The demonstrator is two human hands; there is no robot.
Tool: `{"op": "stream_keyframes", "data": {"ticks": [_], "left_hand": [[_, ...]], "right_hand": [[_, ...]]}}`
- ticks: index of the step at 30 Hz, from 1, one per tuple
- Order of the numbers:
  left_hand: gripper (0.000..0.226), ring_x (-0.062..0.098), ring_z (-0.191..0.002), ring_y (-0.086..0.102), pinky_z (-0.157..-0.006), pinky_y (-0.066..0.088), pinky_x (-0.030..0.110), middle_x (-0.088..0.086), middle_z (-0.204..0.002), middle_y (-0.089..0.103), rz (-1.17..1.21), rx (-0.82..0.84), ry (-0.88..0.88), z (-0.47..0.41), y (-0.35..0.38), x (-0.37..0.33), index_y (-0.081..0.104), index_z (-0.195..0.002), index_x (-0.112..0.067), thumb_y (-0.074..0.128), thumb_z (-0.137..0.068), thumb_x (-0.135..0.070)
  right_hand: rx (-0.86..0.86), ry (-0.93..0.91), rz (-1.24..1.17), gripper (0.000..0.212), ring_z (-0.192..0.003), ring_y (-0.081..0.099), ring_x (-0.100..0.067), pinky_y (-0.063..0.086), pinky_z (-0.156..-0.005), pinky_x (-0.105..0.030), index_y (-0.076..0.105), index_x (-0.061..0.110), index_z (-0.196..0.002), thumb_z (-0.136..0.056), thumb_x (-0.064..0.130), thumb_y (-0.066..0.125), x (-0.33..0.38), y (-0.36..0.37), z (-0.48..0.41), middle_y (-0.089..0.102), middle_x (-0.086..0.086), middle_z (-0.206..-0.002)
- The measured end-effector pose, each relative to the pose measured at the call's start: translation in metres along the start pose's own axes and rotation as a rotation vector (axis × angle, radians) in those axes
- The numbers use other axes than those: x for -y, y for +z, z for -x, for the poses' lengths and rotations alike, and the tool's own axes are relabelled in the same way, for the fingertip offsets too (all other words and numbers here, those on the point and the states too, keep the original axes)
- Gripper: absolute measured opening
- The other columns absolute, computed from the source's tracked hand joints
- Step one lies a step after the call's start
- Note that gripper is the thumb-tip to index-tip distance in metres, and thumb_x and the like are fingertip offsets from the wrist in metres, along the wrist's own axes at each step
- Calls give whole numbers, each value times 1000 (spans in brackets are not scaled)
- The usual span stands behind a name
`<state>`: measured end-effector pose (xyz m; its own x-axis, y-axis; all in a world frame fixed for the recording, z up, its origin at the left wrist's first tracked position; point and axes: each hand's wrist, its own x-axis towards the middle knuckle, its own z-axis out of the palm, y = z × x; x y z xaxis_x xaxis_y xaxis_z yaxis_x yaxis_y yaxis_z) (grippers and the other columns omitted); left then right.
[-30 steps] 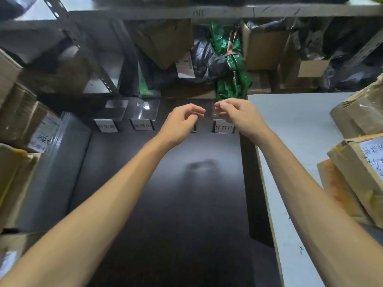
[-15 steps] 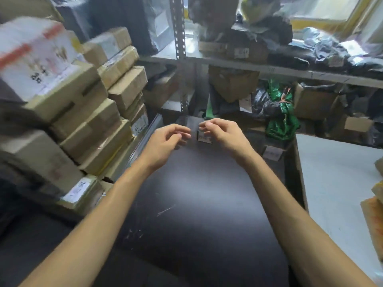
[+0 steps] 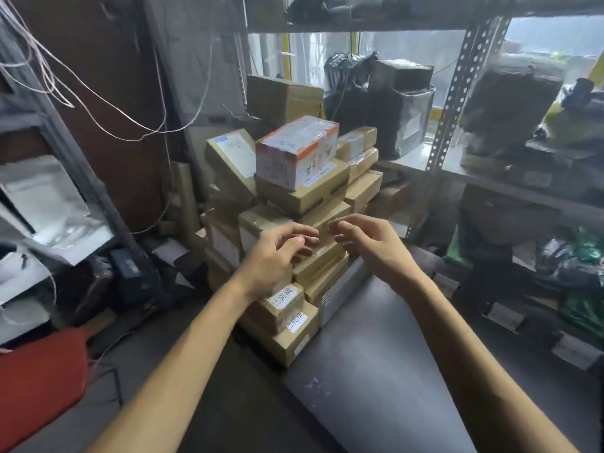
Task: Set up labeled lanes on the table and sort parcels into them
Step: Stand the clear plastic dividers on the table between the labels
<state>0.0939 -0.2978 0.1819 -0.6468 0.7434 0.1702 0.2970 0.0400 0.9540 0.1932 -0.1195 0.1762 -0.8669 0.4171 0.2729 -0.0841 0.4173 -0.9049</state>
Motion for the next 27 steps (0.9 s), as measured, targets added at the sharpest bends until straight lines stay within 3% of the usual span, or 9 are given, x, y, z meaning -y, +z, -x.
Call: {"op": "stream_keyframes", "data": {"ticks": [6, 10, 12, 16, 19, 21, 24, 25, 27], "left_hand": [[26, 11, -89, 69, -79, 53, 17, 15, -103, 74, -50, -127, 83, -45, -26, -1, 70, -109, -5, 46, -102, 4], [20, 14, -95, 72, -82, 54, 18, 6, -99, 75, -102, -235, 152, -85, -34, 2, 72, -104, -12, 55, -97, -5], [19, 13, -98, 70, -83, 52, 14, 3, -101, 73, -151, -350, 229, -102, -36, 1, 70, -105, -12, 59, -90, -14], [46, -2, -114, 52, -92, 39, 4, 4, -124, 57, -348, -573, 341, -127, -38, -1, 61, -122, -10, 71, -80, -24], [90, -15, -124, 31, -96, 29, -5, 3, -140, 33, -426, -583, 300, -152, -39, 9, 42, -144, -15, 88, -71, -41], [113, 4, -139, 29, -108, 33, 5, 3, -151, 24, -428, -540, 246, -166, -40, 18, 25, -153, -25, 90, -65, -51], [116, 21, -141, 36, -112, 45, 46, -1, -150, 27, -464, -578, 224, -179, -43, 28, 18, -153, -34, 76, -61, -72], [114, 21, -139, 38, -110, 46, 49, 0, -147, 30, -470, -594, 228, -182, -45, 30, 20, -154, -31, 72, -62, -75], [113, 18, -134, 41, -108, 47, 43, 3, -142, 36, -460, -584, 246, -185, -48, 30, 26, -154, -25, 69, -62, -75]], "right_hand": [[33, -57, 32, 31, -97, 73, -15, 58, -91, -44, 77, 21, -107, -97, 40, 54, 4, 9, -58, 78, 4, -102], [15, -67, -1, 23, -95, 73, -12, 58, -86, -31, 75, 17, -111, -105, 22, 54, -1, -2, -98, 77, 4, -103], [22, -69, -9, 23, -96, 72, -11, 58, -86, -26, 74, 18, -114, -106, 22, 53, -2, -8, -115, 77, 5, -105], [-10, -70, -44, 24, -98, 72, -10, 57, -85, -23, 72, 15, -118, -106, 22, 52, -1, -14, -147, 75, 2, -109], [-49, -71, -80, 20, -95, 71, -7, 58, -83, -21, 69, 18, -116, -105, 21, 52, 0, -10, -164, 74, 4, -107], [-75, -66, -95, 17, -93, 72, -6, 58, -82, -20, 68, 21, -113, -104, 20, 53, -1, -7, -173, 74, 5, -105], [-89, -52, -99, 18, -93, 72, -9, 58, -81, -21, 69, 19, -112, -105, 16, 53, -2, -4, -186, 75, 4, -103], [-98, -45, -98, 18, -92, 73, -10, 58, -81, -22, 70, 20, -110, -104, 16, 53, -3, -4, -190, 76, 4, -100], [-121, -26, -86, 19, -89, 73, -12, 59, -81, -24, 71, 21, -105, -104, 15, 53, -4, -4, -196, 77, 4, -94]]}}
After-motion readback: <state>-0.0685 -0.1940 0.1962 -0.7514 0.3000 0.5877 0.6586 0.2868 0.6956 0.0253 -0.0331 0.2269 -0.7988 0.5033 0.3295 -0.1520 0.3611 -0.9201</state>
